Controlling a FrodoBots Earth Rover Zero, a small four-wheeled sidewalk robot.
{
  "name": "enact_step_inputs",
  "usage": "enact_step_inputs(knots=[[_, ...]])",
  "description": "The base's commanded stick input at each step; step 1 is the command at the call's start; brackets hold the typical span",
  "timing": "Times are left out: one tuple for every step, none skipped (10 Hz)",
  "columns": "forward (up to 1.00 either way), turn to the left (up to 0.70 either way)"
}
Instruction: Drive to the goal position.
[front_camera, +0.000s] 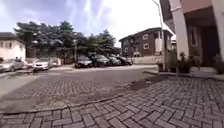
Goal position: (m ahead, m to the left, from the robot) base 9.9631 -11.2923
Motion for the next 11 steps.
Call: enact_step_inputs(knots=[[0.70, 0.03], [0.70, 0.03], [0.70, 0.03], [0.70, 0.03], [0.70, 0.03], [0.70, 0.03], [0.70, 0.03], [0.70, 0.03], [0.70, 0.03], [0.70, -0.35], [0.70, -0.35]])
